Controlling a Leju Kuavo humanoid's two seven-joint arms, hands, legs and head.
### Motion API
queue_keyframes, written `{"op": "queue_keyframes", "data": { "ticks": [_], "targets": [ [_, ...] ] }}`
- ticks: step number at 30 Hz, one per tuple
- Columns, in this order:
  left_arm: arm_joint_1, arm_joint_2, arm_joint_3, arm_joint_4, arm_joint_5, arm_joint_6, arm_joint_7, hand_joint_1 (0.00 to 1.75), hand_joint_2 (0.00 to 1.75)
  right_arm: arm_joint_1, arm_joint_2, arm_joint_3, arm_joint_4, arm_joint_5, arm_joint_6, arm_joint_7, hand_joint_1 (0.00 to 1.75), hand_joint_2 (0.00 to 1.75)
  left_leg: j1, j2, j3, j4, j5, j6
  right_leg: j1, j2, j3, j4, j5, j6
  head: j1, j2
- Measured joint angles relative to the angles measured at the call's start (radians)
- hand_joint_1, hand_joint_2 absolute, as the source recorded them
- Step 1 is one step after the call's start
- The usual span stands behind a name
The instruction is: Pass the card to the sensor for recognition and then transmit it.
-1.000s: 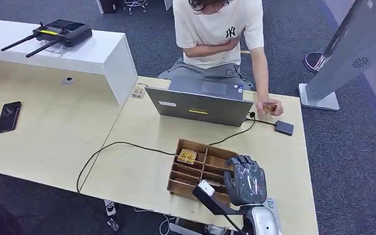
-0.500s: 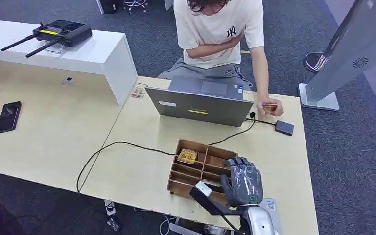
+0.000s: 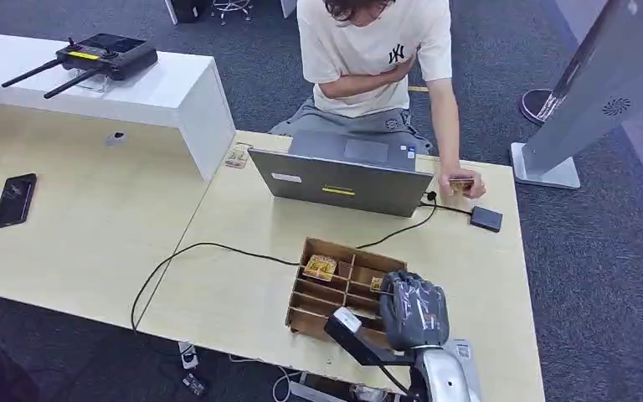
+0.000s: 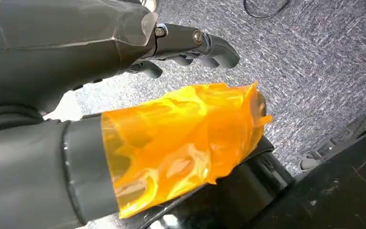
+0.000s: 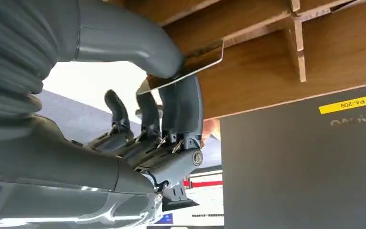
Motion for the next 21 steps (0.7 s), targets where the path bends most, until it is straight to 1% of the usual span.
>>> {"op": "queue_keyframes", "data": {
  "ticks": [1, 2, 4, 6, 7, 11, 21],
  "targets": [
    [0.0, 0.0, 0.0, 0.0, 0.0, 0.0, 0.0, 0.0, 0.0, -0.001, 0.0, 0.0, 0.0, 0.0, 0.0, 0.0, 1.59, 1.75, 0.0, 0.0, 0.0, 0.0, 0.0, 0.0, 0.0, 0.0, 0.0, 0.0, 0.0, 0.0, 0.0, 0.0],
    [0.0, 0.0, 0.0, 0.0, 0.0, 0.0, 0.0, 0.0, 0.0, -0.001, 0.0, 0.0, 0.0, -0.001, 0.0, 0.0, 1.64, 1.75, 0.0, 0.0, 0.0, 0.0, 0.0, 0.0, 0.0, 0.0, 0.0, 0.0, 0.0, 0.0, 0.0, 0.0],
    [0.0, 0.0, 0.0, 0.0, 0.0, 0.0, 0.0, 0.0, 0.0, -0.002, 0.0, 0.0, 0.0, -0.001, 0.0, 0.003, 1.64, 1.75, 0.0, 0.0, 0.0, 0.0, 0.0, 0.0, 0.0, 0.0, 0.0, 0.0, 0.0, 0.0, 0.0, 0.0],
    [0.0, 0.0, 0.0, 0.0, 0.0, 0.0, 0.0, 0.0, 0.0, -0.003, 0.0, 0.0, 0.0, -0.001, 0.001, 0.003, 1.69, 1.75, 0.0, 0.0, 0.0, 0.0, 0.0, 0.0, 0.0, 0.0, 0.0, 0.0, 0.0, 0.0, 0.0, 0.0],
    [0.0, 0.0, 0.0, 0.0, 0.0, 0.0, 0.0, 0.0, 0.0, -0.004, 0.0, 0.0, 0.0, -0.002, 0.002, 0.005, 1.66, 1.75, 0.0, 0.0, 0.0, 0.0, 0.0, 0.0, 0.0, 0.0, 0.0, 0.0, 0.0, 0.0, 0.0, 0.0],
    [0.0, 0.0, 0.0, 0.0, 0.0, 0.0, 0.0, 0.0, 0.0, -0.005, 0.001, 0.0, 0.0, -0.004, 0.005, 0.006, 1.75, 1.75, 0.0, 0.0, 0.0, 0.0, 0.0, 0.0, 0.0, 0.0, 0.0, 0.0, 0.0, 0.0, 0.0, 0.0],
    [0.003, 0.0, 0.001, 0.0, 0.007, 0.006, 0.0, 0.0, 0.0, 0.005, 0.001, -0.008, -0.032, -0.049, -0.004, -0.005, 1.75, 1.75, 0.0, 0.0, 0.0, 0.0, 0.0, 0.0, 0.0, 0.0, 0.0, 0.0, 0.0, 0.0, 0.0, 0.0]
  ]
}}
